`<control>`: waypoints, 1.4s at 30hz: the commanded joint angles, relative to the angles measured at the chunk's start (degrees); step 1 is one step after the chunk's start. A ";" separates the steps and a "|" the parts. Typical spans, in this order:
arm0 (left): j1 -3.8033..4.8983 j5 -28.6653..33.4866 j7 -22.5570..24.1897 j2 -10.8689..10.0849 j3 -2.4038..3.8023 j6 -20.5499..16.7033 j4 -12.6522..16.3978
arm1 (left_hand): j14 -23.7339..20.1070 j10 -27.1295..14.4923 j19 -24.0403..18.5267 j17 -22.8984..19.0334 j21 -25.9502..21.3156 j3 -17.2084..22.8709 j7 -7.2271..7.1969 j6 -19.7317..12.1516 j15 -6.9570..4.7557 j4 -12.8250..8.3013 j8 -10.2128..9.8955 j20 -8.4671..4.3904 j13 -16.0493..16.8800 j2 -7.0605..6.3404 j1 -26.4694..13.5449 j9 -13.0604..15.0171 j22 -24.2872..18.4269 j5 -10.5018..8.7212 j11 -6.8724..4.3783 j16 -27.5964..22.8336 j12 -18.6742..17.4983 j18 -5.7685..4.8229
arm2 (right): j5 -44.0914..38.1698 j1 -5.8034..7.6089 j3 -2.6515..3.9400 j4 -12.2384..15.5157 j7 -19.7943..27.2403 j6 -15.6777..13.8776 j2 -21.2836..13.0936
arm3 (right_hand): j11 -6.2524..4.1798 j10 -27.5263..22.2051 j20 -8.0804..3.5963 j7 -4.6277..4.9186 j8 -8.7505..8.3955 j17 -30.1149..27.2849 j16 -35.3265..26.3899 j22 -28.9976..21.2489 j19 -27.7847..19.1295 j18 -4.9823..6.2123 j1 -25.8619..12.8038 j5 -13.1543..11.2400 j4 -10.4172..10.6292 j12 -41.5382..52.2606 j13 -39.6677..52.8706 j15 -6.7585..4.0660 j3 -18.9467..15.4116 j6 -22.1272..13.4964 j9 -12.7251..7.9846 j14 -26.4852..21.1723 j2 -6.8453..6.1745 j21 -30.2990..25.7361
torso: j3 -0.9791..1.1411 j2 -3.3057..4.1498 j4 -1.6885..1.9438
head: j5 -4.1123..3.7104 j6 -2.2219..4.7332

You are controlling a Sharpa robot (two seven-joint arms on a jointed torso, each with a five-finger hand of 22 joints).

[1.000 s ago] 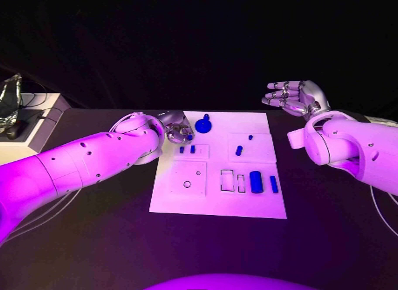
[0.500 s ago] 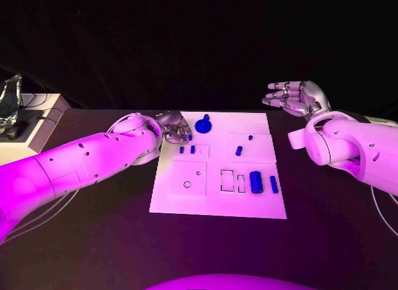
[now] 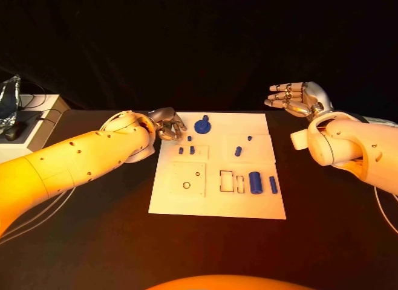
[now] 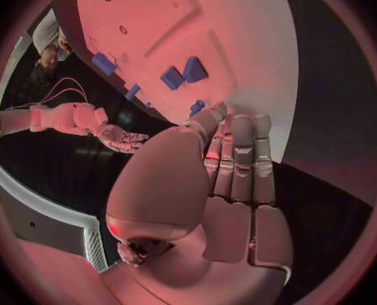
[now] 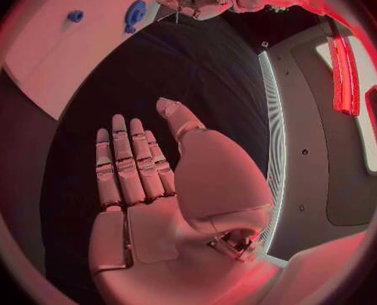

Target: Assemble the parts on the task board

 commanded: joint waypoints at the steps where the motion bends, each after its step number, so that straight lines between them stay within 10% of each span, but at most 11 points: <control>1: 0.03 5.43 2.45 -0.75 0.68 -3.00 -0.06 | -1.31 -1.06 -0.56 -0.81 -0.70 0.49 1.09 1.61 0.17 -0.16 0.13 0.44 -0.16 -0.48 0.31 0.03 -0.33 0.09 0.34 -1.68 -1.16 1.18 | -5.07 -0.06 0.01 -0.08 -1.63 4.62 -0.44 | -1.02 1.07 -1.33 -0.68 0.25 0.12 0.23 0.63 5.67 0.73 0.54 -1.04 -0.68 -0.18 0.00 -1.61 1.13 3.18 0.18 4.75 0.49 1.82 | 0.02 -0.06 0.01 | -0.01 0.41; 12: -1.31 45.42 15.80 -7.05 2.58 -4.59 3.16 | -1.24 2.91 -1.71 -7.76 -11.37 -2.48 2.47 4.93 0.61 3.51 0.50 1.64 -0.16 -0.75 -3.10 0.19 -8.87 0.20 0.42 -16.59 -7.38 -0.29 | -31.11 -0.98 0.00 -0.79 -10.22 13.73 -1.73 | -6.15 13.83 -9.84 -3.69 0.90 4.80 7.48 5.36 22.68 3.16 1.95 -6.95 -2.29 -0.08 0.16 -9.58 2.43 13.90 0.66 26.05 0.46 12.56 | -0.06 -0.72 -0.09 | -2.77 2.38; 18: -3.69 58.59 21.01 -10.60 3.24 -1.91 7.67 | 0.21 6.21 0.93 -6.40 -13.89 -8.87 1.99 5.22 0.34 5.47 0.51 1.36 -0.11 -0.37 -4.42 0.22 -11.84 0.07 -0.28 -16.35 -9.35 -0.91 | -45.97 -1.82 0.00 -0.62 -15.65 12.91 -1.72 | -7.56 16.77 -13.44 -4.60 0.30 19.40 36.83 13.47 28.02 4.15 1.79 -7.59 -1.40 -0.12 0.20 -11.63 -0.80 15.38 0.39 25.70 0.29 24.21 | -0.22 -1.39 -0.01 | -3.95 2.51; 25: -6.42 65.40 24.97 -13.78 4.44 0.32 13.44 | 1.40 8.90 3.35 -4.28 -15.57 -15.76 1.45 6.16 0.00 6.43 0.42 0.90 -0.11 1.84 -2.71 0.21 -13.78 0.07 -0.57 -16.86 -14.26 -1.04 | -58.78 -2.38 -0.10 -0.53 -22.23 11.40 -0.24 | -6.66 12.71 -13.35 -4.56 0.35 29.05 50.99 19.04 29.33 5.60 -0.12 -8.09 -0.69 -0.08 0.18 -10.87 1.27 14.15 0.42 23.04 -0.71 30.37 | -0.50 -1.94 -0.01 | -4.30 2.85; 33: -7.39 66.35 26.18 -14.77 4.71 1.13 16.35 | 2.33 10.67 4.35 -1.73 -15.69 -19.06 1.50 6.39 -0.02 6.36 0.39 0.52 0.01 3.38 -1.25 0.21 -13.67 0.05 -0.61 -18.20 -17.90 -0.98 | -63.71 -2.76 -0.23 -1.03 -25.21 7.04 2.22 | -4.94 7.33 -11.28 -4.62 0.31 46.95 61.88 24.25 30.80 8.34 -0.86 -7.53 2.30 -0.15 0.22 -8.92 2.13 13.09 0.45 20.04 -4.37 34.37 | -0.82 -2.26 0.06 | -4.27 2.39; 36: -7.51 66.08 26.22 -14.96 4.74 1.30 16.82 | 2.50 10.64 4.30 -1.06 -15.84 -19.69 1.44 6.35 -0.11 6.28 0.37 0.55 -0.06 3.53 -1.11 0.20 -13.59 0.13 -0.52 -18.56 -18.33 -1.06 | -64.07 -2.95 -0.26 -1.24 -25.61 7.25 3.15 | -6.23 11.10 -12.14 -5.07 0.40 38.34 53.34 52.02 37.95 5.50 -1.00 -7.51 3.53 -0.21 0.19 -10.26 3.53 12.98 0.47 20.45 -4.55 58.92 | -0.93 -2.18 0.01 | -4.22 2.35; 42: -7.60 65.37 26.11 -15.12 4.76 1.49 17.08 | 2.58 10.40 4.39 -0.71 -15.86 -19.88 1.46 6.36 -0.06 6.20 0.41 0.55 -0.08 3.64 -0.98 0.22 -13.50 0.15 -0.41 -18.73 -18.66 -1.02 | -64.48 -3.40 -0.33 -1.69 -25.77 8.94 4.46 | -6.46 12.70 -12.48 -4.75 0.33 38.67 55.64 56.72 36.35 6.12 -1.24 -8.75 3.90 -0.22 0.20 -10.45 8.84 13.78 0.46 20.96 -5.24 62.55 | -0.96 -2.07 0.11 | -4.39 2.15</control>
